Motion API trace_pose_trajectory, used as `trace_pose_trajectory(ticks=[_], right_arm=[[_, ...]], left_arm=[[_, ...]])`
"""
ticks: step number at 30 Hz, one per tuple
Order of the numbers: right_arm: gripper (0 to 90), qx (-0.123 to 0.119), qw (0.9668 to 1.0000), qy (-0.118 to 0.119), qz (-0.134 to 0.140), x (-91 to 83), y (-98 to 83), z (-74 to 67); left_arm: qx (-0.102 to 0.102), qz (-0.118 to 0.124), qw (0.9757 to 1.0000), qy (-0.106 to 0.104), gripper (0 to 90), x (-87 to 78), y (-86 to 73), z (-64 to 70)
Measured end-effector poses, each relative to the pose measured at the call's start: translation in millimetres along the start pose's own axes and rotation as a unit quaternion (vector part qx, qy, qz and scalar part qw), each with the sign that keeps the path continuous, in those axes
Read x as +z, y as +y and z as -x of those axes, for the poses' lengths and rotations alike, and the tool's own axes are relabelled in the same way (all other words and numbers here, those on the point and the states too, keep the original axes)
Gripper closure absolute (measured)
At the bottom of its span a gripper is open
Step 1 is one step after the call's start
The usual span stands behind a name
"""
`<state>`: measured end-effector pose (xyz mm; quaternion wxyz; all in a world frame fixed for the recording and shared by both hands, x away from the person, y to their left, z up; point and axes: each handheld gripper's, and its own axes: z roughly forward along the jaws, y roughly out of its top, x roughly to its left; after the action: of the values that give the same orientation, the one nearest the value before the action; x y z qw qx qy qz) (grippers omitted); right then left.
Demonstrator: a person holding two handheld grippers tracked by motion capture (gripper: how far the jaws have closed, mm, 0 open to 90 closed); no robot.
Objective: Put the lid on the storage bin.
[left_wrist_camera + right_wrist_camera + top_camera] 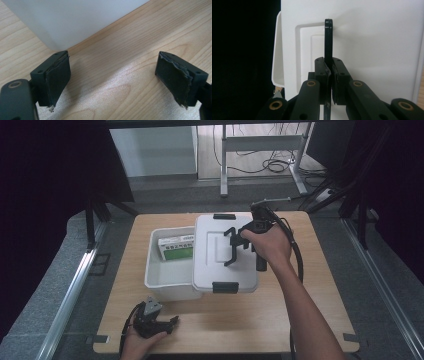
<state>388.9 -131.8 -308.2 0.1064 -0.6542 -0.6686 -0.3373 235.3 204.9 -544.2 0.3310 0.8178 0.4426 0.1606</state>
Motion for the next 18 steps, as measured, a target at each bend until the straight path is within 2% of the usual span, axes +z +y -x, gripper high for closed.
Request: trace_pose_trajectory(ticks=[18], right_arm=[[84.3,-0.018,0.9996,0.012,-0.017,20.3,2.6,-30.2]], left_arm=[[0.000,0.000,1.0000,0.000,12.8,0.0,0.0,0.0]])
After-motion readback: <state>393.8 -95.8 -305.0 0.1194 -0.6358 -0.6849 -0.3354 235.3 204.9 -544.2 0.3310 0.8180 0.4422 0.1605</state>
